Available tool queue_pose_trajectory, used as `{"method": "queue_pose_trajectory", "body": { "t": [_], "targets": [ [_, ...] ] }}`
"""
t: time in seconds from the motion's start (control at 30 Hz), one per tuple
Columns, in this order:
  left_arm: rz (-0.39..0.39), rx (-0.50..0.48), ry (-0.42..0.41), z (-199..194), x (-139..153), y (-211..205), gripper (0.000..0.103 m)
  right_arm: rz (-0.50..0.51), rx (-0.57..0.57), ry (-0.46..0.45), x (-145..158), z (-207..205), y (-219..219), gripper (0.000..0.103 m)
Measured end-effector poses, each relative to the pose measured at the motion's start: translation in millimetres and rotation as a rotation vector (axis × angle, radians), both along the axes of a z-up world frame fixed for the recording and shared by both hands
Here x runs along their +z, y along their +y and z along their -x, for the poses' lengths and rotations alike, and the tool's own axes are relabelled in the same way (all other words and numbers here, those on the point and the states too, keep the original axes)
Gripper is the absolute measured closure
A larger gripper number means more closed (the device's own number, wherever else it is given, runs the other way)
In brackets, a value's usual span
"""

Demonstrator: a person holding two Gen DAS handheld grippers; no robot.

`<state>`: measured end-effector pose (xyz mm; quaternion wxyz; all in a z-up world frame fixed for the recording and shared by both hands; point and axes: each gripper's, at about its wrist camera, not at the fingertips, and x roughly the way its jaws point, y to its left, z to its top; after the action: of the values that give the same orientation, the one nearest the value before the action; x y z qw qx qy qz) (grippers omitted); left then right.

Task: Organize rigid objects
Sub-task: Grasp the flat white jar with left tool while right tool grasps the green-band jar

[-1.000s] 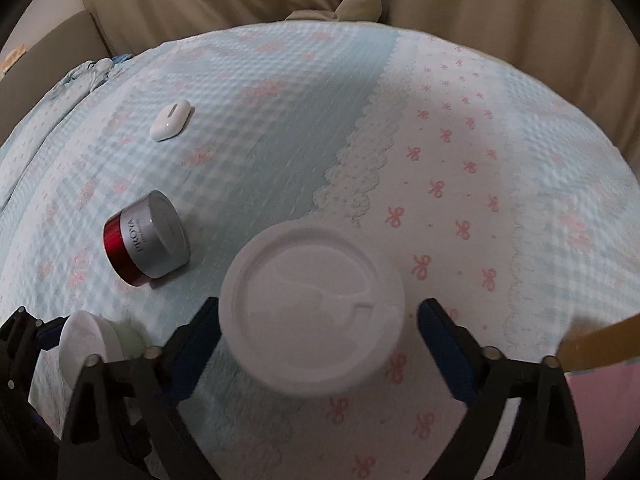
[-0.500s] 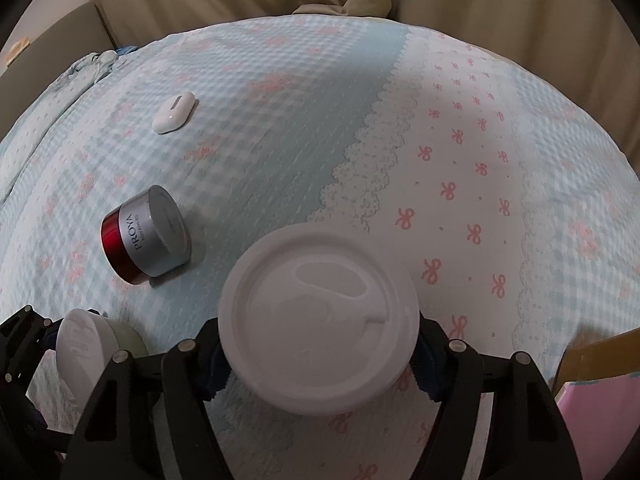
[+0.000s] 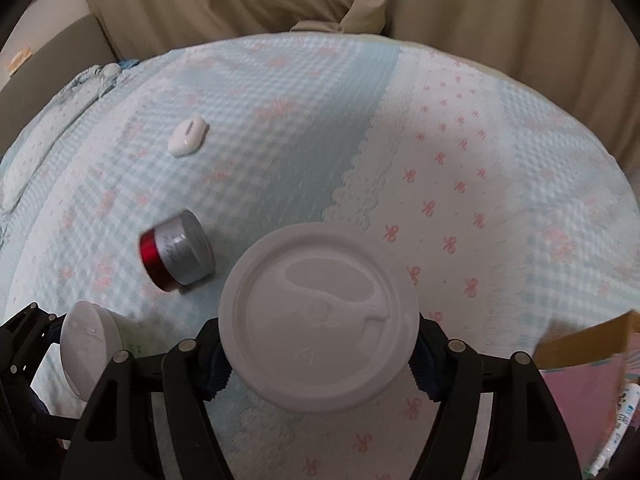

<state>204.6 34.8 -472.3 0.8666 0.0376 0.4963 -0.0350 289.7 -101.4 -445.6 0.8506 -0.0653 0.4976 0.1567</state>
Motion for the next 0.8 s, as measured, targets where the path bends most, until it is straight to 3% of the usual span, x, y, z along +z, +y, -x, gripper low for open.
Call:
{"method": "queue_pose_trajectory", "body": {
  "t": [0.47,0.6,0.8],
  "targets": [
    [0.059,-0.007,-0.095,5.5,141.8,-29.3,0.035,-0.056,-0.067,-0.073,123.9,44.1,-46.3,0.035],
    [0.064,-0.028,-0.115,5.8,182.4,-56.9,0.035,-0.084,-0.099,-0.078,157.5,57.5,-75.3,0.035],
    [0.080,-0.097,-0.124,2.5,218.4,-119.1,0.035,-0.098,-0.158,-0.091,195.7,79.1,-133.3,0.035]
  ]
}}
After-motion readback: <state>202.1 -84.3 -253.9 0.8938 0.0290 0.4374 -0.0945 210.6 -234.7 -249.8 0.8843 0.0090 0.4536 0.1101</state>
